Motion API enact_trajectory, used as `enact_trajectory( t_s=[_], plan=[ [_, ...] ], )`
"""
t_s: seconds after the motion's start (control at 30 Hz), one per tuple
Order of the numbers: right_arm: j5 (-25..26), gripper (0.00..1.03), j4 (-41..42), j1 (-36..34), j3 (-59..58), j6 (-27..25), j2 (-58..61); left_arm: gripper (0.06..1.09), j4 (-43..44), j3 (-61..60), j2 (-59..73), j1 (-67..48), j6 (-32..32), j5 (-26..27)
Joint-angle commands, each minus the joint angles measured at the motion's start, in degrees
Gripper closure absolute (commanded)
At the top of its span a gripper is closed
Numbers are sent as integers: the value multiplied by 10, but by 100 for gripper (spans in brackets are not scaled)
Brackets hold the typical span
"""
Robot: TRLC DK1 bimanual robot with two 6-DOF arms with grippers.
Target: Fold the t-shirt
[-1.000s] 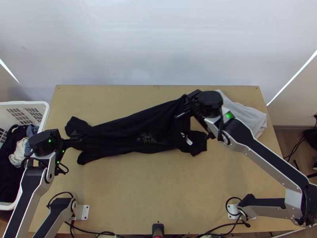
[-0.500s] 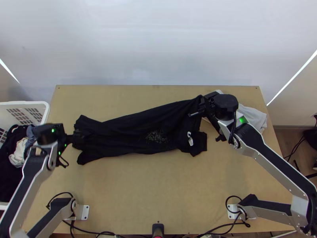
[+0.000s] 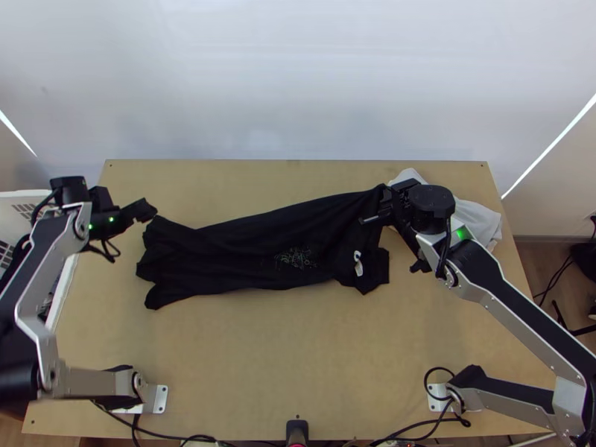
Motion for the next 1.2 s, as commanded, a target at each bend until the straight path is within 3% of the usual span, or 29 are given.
enact_trajectory(
  t_s=[0.0,0.37,0.47,0.67,0.77,1.17],
  plan=[
    [0,100,0,1,-2,2,-1,10,11,64,129,16,-14,40],
    [0,100,0,-2,7,-2,6,11,97,86,230,15,16,12],
    [0,100,0,-2,7,-3,8,23,110,88,239,9,17,-2],
    [0,100,0,-5,16,-2,15,25,107,89,251,-1,33,-8],
    [0,100,0,-5,20,0,17,47,110,91,252,-2,33,-31],
    [0,100,0,-6,28,0,20,50,106,87,257,-8,32,-43]
  ],
)
